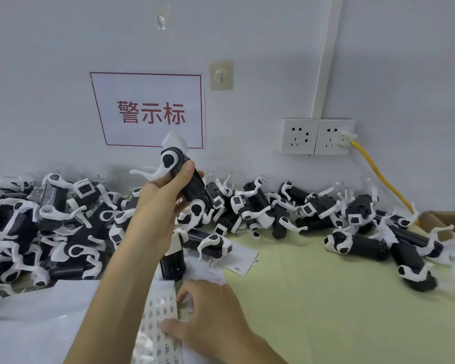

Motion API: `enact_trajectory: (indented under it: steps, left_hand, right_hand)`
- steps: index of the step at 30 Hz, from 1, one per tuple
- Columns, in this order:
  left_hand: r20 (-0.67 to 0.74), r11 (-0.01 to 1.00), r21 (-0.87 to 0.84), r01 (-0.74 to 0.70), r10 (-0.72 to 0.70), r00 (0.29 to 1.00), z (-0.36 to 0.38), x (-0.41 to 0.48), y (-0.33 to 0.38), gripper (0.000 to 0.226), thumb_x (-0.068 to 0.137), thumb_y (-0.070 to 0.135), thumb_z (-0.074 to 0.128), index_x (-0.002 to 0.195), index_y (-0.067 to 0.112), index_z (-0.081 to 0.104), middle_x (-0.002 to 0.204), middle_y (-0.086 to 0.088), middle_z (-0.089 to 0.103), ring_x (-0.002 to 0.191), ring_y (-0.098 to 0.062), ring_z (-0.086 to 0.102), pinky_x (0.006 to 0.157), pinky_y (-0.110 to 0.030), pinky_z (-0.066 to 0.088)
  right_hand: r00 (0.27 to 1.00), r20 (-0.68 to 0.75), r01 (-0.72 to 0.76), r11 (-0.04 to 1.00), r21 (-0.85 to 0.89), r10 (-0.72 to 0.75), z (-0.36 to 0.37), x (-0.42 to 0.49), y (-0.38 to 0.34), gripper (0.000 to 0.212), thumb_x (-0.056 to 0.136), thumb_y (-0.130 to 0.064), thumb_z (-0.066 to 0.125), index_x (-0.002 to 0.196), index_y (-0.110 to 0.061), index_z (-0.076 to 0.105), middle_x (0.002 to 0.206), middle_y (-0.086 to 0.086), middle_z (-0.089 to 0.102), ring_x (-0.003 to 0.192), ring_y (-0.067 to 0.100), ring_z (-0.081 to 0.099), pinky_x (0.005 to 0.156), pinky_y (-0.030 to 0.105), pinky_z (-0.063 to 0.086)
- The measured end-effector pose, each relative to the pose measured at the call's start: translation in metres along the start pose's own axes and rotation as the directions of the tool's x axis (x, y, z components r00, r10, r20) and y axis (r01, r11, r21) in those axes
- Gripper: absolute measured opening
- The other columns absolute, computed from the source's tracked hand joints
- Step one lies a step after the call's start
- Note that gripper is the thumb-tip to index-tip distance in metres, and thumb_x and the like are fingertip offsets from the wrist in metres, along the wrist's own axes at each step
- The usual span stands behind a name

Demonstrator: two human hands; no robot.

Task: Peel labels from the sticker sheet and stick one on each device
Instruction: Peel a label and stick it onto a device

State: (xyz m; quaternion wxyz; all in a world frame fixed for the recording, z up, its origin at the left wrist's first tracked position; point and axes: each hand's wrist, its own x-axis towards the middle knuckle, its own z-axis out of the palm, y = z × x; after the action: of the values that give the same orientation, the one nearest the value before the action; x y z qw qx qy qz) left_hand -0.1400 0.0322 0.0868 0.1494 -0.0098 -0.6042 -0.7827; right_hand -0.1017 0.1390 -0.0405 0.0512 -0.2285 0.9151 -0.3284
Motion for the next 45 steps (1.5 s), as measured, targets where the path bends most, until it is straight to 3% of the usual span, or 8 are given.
enact_trajectory:
  steps: [5, 13, 20, 26, 30, 35, 41, 45]
  left_hand:
    - [0.023, 0.994, 0.083, 0.070, -0.073, 0.997, -0.001, 0.000, 0.000, 0.037, 0.077, 0.046, 0.075, 0.103, 0.019, 0.074, 0.105, 0.000, 0.079, 0.107, -0.022, 0.071, 0.103, -0.044, 0.050]
    - [0.073, 0.997, -0.074, -0.003, 0.008, 0.997, -0.007, -0.004, 0.010, 0.025, 0.069, 0.020, 0.080, 0.090, 0.017, 0.065, 0.073, 0.001, 0.067, 0.074, -0.016, 0.069, 0.065, -0.030, 0.060]
    - [0.052, 0.938, 0.234, -0.256, 0.251, 0.967, -0.020, -0.013, 0.032, 0.019, 0.064, 0.027, 0.083, 0.077, 0.040, 0.076, 0.075, 0.007, 0.072, 0.076, -0.021, 0.070, 0.077, -0.042, 0.057]
    - [0.242, 0.789, 0.574, -0.221, 0.094, 0.966, -0.022, -0.010, 0.026, 0.024, 0.080, 0.014, 0.084, 0.091, 0.034, 0.079, 0.080, 0.010, 0.078, 0.068, -0.006, 0.071, 0.068, -0.024, 0.051]
    - [0.314, 0.759, 0.627, -0.174, -0.043, 0.948, -0.021, -0.007, 0.023, 0.025, 0.083, 0.007, 0.080, 0.084, 0.032, 0.078, 0.093, 0.003, 0.080, 0.082, -0.028, 0.071, 0.079, -0.041, 0.058]
    - [0.396, 0.777, 0.611, -0.153, -0.133, 0.909, -0.024, -0.007, 0.018, 0.026, 0.080, 0.010, 0.085, 0.086, 0.034, 0.077, 0.084, 0.011, 0.078, 0.071, -0.002, 0.070, 0.063, -0.011, 0.052]
    - [0.406, 0.778, 0.617, -0.119, -0.185, 0.895, -0.023, -0.006, 0.010, 0.040, 0.062, 0.028, 0.091, 0.096, 0.040, 0.075, 0.096, 0.008, 0.079, 0.090, -0.010, 0.075, 0.079, -0.024, 0.058]
    - [0.388, 0.773, 0.622, -0.124, -0.167, 0.906, -0.018, -0.005, 0.004, 0.043, 0.067, 0.016, 0.090, 0.097, 0.042, 0.075, 0.086, 0.007, 0.078, 0.078, -0.009, 0.074, 0.069, -0.024, 0.060]
  right_hand:
    - [0.999, -0.012, 0.043, 0.982, 0.184, -0.041, 0.002, 0.000, -0.006, 0.009, 0.082, -0.027, 0.069, 0.083, -0.032, 0.062, 0.077, -0.016, 0.051, 0.069, 0.000, 0.047, 0.070, 0.017, 0.035]
    - [0.977, -0.203, 0.169, 0.813, 0.557, -0.064, -0.037, 0.006, -0.007, 0.026, 0.089, -0.008, 0.063, 0.078, -0.031, 0.056, 0.074, -0.011, 0.068, 0.062, -0.003, 0.058, 0.061, 0.011, 0.046]
    - [0.906, -0.420, 0.183, 0.840, 0.510, 0.058, -0.101, 0.014, 0.015, 0.034, 0.094, 0.003, 0.054, 0.086, -0.029, 0.062, 0.088, -0.001, 0.069, 0.048, 0.002, 0.044, 0.048, 0.015, 0.035]
    - [0.859, -0.508, 0.213, 0.853, 0.477, 0.070, -0.143, 0.008, 0.022, 0.042, 0.097, 0.000, 0.054, 0.085, -0.033, 0.076, 0.088, -0.017, 0.072, 0.064, 0.032, 0.052, 0.060, 0.028, 0.042]
    - [0.851, -0.524, 0.238, 0.861, 0.449, 0.039, -0.154, 0.003, 0.023, 0.045, 0.094, 0.004, 0.054, 0.086, -0.033, 0.078, 0.091, -0.017, 0.073, 0.070, 0.030, 0.055, 0.060, 0.023, 0.043]
    - [0.884, -0.468, 0.255, 0.840, 0.479, -0.002, -0.161, -0.003, 0.019, 0.045, 0.095, 0.004, 0.054, 0.088, -0.034, 0.078, 0.087, -0.020, 0.073, 0.074, 0.020, 0.056, 0.062, 0.019, 0.044]
    - [0.904, -0.419, 0.284, 0.848, 0.448, -0.082, -0.164, -0.004, 0.022, 0.047, 0.095, 0.002, 0.054, 0.085, -0.037, 0.078, 0.092, -0.007, 0.072, 0.077, 0.036, 0.056, 0.067, 0.027, 0.045]
    - [0.881, -0.448, 0.317, 0.892, 0.323, -0.150, -0.159, -0.001, 0.024, 0.031, 0.095, -0.009, 0.064, 0.088, -0.037, 0.076, 0.087, 0.005, 0.066, 0.065, 0.016, 0.052, 0.067, 0.026, 0.041]
